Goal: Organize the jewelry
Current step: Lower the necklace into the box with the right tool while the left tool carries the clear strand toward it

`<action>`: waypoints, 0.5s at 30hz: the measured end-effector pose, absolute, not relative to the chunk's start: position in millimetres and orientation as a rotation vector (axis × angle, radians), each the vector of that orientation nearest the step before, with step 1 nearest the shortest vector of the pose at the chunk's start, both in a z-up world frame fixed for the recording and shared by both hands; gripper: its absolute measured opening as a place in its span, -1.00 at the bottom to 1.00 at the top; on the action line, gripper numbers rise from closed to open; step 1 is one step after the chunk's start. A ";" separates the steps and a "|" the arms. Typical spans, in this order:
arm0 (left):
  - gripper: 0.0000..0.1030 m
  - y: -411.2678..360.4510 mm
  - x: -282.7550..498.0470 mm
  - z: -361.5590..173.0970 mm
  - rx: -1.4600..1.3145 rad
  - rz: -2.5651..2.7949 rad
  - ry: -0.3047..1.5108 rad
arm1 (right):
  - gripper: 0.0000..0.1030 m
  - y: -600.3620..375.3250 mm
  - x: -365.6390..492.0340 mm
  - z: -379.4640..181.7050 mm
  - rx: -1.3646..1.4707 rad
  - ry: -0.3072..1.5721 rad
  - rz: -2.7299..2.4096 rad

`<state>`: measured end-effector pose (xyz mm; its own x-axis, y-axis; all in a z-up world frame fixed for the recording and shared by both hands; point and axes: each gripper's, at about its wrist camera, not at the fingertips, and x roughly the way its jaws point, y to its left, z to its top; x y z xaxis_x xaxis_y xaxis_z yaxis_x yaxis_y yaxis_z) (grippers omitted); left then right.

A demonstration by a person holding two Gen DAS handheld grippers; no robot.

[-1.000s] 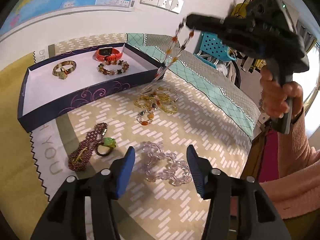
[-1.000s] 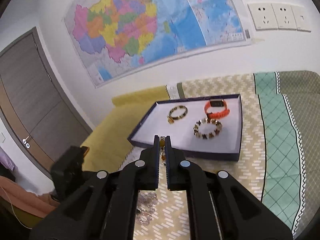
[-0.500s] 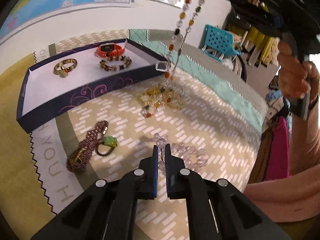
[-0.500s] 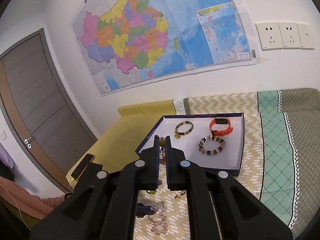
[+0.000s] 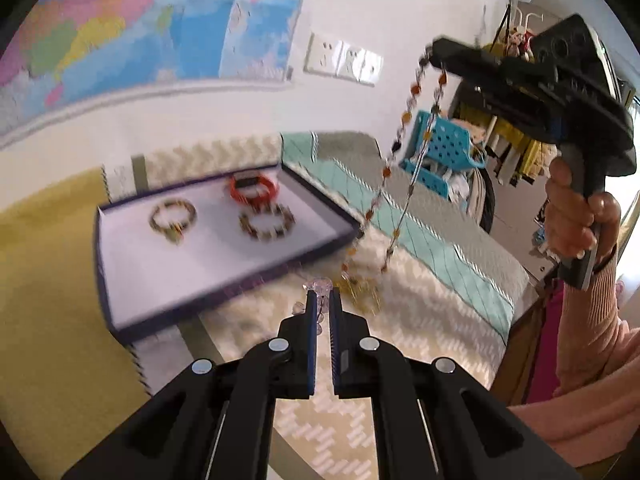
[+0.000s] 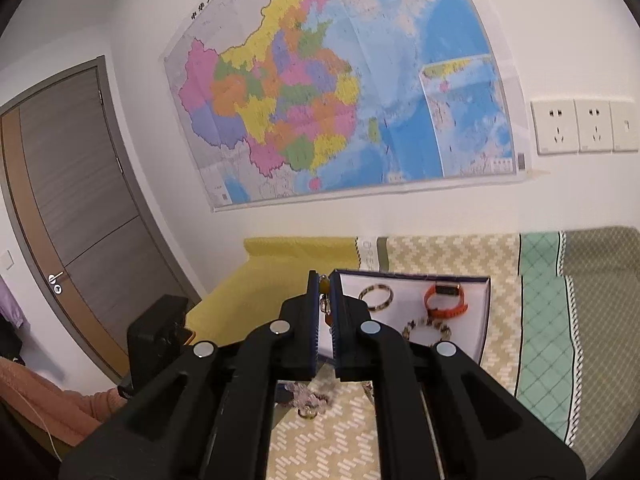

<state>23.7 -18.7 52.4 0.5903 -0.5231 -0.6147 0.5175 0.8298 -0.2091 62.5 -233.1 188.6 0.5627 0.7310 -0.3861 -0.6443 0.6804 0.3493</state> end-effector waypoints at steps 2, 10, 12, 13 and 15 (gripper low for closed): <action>-0.92 -13.3 30.0 64.2 -0.007 -0.586 0.694 | -0.89 -233.4 67.6 193.9 0.181 0.524 0.809; -0.92 0.4 58.5 92.2 0.003 -0.523 0.631 | -0.89 -227.8 92.7 203.5 0.184 0.513 0.785; -0.92 1.2 67.6 94.2 0.012 -0.505 0.630 | -0.89 -224.7 100.5 201.6 0.184 0.520 0.779; -0.92 2.0 70.2 94.5 0.014 -0.498 0.631 | -0.89 -223.4 104.7 200.1 0.183 0.525 0.770; -0.92 2.7 78.5 93.0 0.013 -0.492 0.642 | -0.89 -221.0 112.4 196.5 0.177 0.534 0.750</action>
<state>78.5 2.7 93.0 0.6904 -0.4359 -0.5774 0.4435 0.8856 -0.1382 112.4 -221.0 196.5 0.6063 0.6888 -0.3974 -0.6010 0.7241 0.3382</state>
